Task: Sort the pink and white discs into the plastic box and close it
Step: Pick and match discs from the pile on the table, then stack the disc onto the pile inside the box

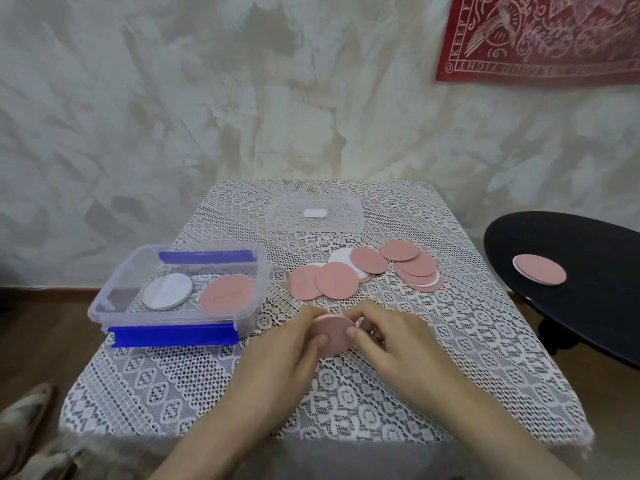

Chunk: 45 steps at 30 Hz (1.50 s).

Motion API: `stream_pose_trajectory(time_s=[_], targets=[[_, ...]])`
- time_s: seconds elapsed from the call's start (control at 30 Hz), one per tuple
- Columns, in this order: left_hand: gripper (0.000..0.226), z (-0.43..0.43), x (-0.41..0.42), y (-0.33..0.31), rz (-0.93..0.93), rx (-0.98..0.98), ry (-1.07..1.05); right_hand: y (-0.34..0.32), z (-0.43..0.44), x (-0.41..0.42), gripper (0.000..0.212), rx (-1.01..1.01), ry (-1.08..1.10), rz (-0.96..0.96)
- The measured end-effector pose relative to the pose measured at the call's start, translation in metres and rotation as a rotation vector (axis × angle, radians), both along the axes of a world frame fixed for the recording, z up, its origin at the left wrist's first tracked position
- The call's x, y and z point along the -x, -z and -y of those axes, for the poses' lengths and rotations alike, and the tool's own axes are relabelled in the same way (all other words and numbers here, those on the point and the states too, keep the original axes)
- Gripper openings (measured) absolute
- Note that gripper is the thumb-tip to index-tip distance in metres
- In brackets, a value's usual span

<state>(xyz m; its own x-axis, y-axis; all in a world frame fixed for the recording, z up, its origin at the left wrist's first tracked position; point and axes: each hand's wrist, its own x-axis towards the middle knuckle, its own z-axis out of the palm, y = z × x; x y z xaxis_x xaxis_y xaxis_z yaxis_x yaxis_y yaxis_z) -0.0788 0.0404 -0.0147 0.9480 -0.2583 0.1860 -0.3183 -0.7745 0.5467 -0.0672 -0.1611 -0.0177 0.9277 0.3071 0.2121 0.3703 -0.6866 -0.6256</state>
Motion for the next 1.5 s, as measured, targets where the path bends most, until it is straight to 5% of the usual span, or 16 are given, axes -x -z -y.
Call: stream_pose_trajectory(time_s=[0.77, 1.1, 1.4, 1.5], targets=[[0.004, -0.022, 0.005, 0.003, 0.048, 0.141, 0.084, -0.005, -0.02, 0.008, 0.008, -0.115, -0.06, 0.005], [0.016, -0.081, -0.005, -0.022, 0.102, 0.382, -0.13, -0.041, -0.084, -0.021, 0.012, -0.131, -0.135, 0.012], [0.023, -0.151, -0.013, -0.03, 0.066, 0.375, -0.315, -0.056, -0.148, -0.051, 0.014, -0.174, -0.176, -0.088], [0.026, -0.175, -0.016, -0.032, 0.136, 0.187, -0.488, -0.058, -0.168, -0.07, 0.01, -0.199, -0.144, -0.118]])
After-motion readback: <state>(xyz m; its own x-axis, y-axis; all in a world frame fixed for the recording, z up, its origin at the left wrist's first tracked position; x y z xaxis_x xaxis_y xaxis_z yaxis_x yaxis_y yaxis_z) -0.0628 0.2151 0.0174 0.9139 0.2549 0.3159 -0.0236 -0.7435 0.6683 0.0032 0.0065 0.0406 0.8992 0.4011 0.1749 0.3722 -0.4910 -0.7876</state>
